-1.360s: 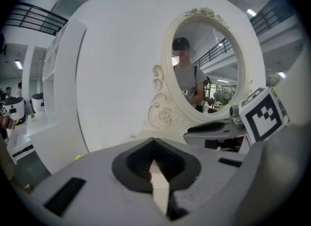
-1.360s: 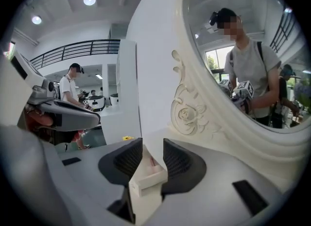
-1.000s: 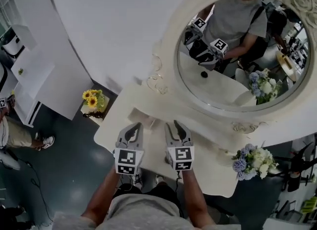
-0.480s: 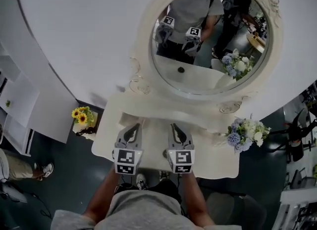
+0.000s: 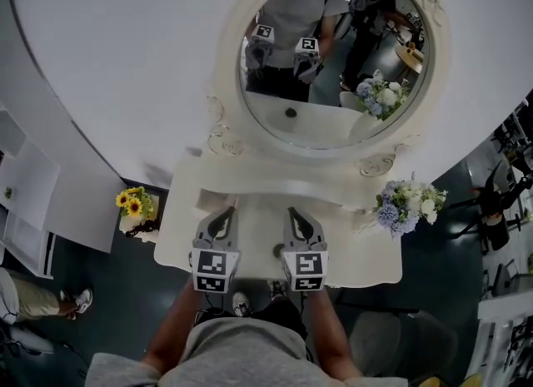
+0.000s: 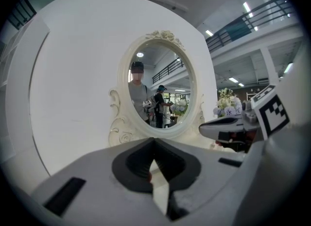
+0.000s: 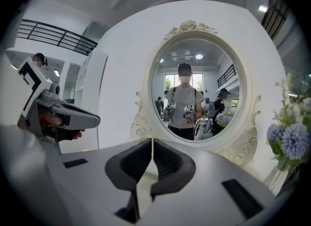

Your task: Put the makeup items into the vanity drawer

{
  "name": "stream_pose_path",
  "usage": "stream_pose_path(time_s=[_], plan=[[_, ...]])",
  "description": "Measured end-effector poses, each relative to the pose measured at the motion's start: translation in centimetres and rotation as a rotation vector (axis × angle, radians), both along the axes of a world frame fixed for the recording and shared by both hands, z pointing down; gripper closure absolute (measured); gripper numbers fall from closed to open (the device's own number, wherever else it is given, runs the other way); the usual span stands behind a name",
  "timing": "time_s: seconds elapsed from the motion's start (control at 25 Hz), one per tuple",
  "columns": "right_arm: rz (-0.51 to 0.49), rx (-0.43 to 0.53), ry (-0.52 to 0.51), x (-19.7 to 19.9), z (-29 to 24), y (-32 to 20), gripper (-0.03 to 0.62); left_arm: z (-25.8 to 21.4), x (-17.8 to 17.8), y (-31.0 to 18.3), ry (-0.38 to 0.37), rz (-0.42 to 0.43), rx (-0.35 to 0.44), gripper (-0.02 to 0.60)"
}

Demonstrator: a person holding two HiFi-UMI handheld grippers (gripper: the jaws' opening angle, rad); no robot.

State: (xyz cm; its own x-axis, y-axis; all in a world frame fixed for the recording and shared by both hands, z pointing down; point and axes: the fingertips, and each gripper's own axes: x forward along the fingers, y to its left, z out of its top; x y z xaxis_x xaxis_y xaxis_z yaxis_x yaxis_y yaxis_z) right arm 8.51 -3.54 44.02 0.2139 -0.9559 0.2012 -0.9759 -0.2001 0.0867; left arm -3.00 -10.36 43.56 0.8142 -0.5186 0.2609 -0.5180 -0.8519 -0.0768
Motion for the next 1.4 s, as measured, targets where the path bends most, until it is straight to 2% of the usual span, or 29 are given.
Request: stream_pose_path(time_s=[0.24,0.56,1.0,1.4], plan=[[0.051,-0.034,-0.016,-0.2,1.7,2.0,0.571,1.4,0.2,1.2,-0.015,0.048,-0.026,0.581],[0.122,-0.128,-0.073,0.1,6.9,5.1,0.571,5.6,1.2,3.4,-0.076,0.114,-0.095,0.581],[0.108,-0.289,-0.197,-1.4,16.2,7.3,0.571,13.4,1.6,5.6,-0.173,0.135,-0.224,0.581],[0.066,-0.363,-0.259,-2.1,22.4,7.3,0.569,19.6,1.6,6.5,-0.244,0.119,-0.303,0.581]])
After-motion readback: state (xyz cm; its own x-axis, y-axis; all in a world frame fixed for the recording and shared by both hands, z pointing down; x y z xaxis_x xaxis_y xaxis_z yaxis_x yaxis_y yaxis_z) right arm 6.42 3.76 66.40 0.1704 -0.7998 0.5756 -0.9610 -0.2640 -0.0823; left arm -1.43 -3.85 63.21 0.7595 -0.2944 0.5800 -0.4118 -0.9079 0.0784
